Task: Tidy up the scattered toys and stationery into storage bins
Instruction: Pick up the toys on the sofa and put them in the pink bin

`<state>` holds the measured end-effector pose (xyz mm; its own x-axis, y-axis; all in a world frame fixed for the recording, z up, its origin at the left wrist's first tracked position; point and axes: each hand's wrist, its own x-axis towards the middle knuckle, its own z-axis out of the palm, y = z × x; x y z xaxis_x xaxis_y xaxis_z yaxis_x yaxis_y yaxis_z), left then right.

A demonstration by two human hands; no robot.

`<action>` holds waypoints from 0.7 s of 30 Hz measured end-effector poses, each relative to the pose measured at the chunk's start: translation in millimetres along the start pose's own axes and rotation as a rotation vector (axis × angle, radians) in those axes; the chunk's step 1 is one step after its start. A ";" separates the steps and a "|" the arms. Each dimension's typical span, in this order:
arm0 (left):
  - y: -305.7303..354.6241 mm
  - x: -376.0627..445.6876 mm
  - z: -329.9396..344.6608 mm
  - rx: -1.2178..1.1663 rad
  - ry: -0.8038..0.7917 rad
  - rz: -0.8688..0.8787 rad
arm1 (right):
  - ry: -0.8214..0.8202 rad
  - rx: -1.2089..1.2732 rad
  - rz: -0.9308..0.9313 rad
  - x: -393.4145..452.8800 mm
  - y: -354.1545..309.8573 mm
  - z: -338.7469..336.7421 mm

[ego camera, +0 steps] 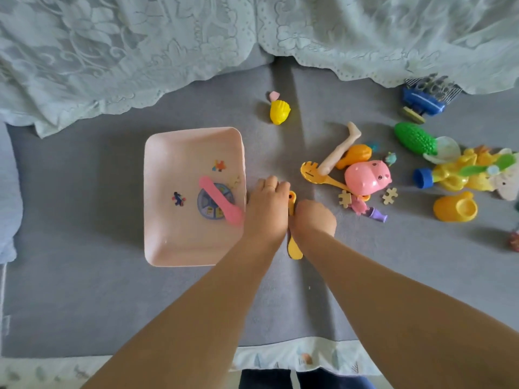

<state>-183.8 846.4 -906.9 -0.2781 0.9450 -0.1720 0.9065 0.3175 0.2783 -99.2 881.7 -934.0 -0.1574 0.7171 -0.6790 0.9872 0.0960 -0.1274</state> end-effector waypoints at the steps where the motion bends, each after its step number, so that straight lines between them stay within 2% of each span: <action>1: 2.1 2.5 4.0 -0.020 -0.123 -0.051 | -0.013 0.020 0.028 0.1 -0.9 -0.3; 3: 4.9 7.0 11.6 0.021 -0.281 -0.173 | -0.016 0.078 0.078 1.1 -0.3 -3.4; 7: 7.9 19.2 23.7 0.042 -0.260 -0.305 | 0.042 0.080 0.053 10.8 6.1 -12.2; 11: 8.3 32.9 18.3 -0.068 -0.362 -0.358 | 0.052 0.091 -0.050 14.7 6.1 -26.2; 14: 11.9 35.2 -6.9 -0.135 -0.280 -0.327 | 0.091 0.170 -0.047 9.8 -2.6 -39.3; 16: -3.7 27.4 -32.5 -0.145 -0.160 -0.338 | 0.139 0.272 -0.055 0.1 -20.4 -50.5; 19: -34.3 9.2 -64.4 -0.269 0.036 -0.468 | 0.147 0.462 -0.096 -10.0 -52.4 -62.4; 21: -54.7 -2.2 -83.5 -0.218 0.056 -0.513 | 0.091 0.526 -0.167 -16.4 -78.1 -64.2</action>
<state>-259.3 833.5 -842.8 -0.6878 0.6663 -0.2880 0.5658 0.7407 0.3623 -172.0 906.7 -866.5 -0.2846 0.7806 -0.5565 0.7995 -0.1270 -0.5871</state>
